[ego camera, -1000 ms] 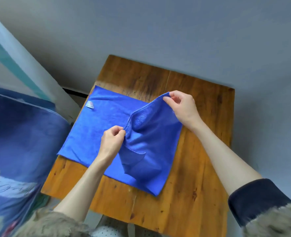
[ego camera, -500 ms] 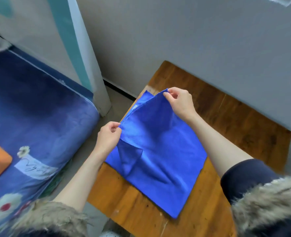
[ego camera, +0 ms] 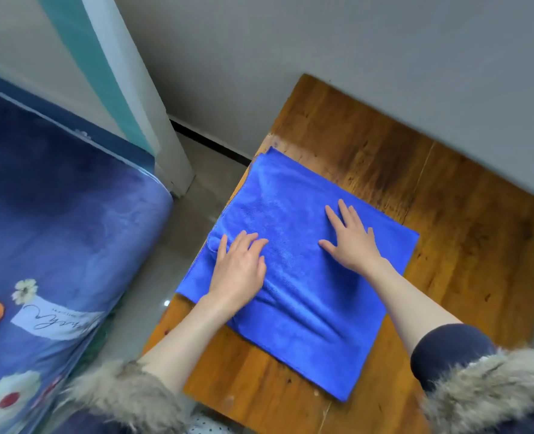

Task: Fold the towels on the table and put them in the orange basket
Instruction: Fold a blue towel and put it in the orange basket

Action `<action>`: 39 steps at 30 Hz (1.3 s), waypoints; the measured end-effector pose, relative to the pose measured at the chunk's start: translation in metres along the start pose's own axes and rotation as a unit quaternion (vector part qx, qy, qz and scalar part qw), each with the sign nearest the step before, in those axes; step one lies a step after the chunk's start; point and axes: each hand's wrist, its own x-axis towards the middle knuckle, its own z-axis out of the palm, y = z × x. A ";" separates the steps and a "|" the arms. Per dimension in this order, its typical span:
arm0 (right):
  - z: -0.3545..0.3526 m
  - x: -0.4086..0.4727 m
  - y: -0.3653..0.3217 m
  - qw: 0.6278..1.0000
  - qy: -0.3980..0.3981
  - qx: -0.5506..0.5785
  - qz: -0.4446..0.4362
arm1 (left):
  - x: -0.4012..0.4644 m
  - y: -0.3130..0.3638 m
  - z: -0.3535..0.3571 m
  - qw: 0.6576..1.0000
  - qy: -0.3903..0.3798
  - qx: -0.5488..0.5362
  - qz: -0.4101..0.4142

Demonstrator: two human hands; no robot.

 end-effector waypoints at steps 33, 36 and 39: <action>0.067 -0.158 0.162 0.965 -0.005 0.094 0.246 | 0.027 0.146 0.093 0.934 -0.027 0.139 0.329; 0.055 -0.137 0.170 0.941 0.110 0.166 0.272 | 0.030 0.134 0.082 0.942 0.019 0.157 0.296; 0.044 -0.109 0.173 0.898 0.197 0.279 0.278 | 0.031 0.119 0.076 0.959 -0.005 0.160 0.232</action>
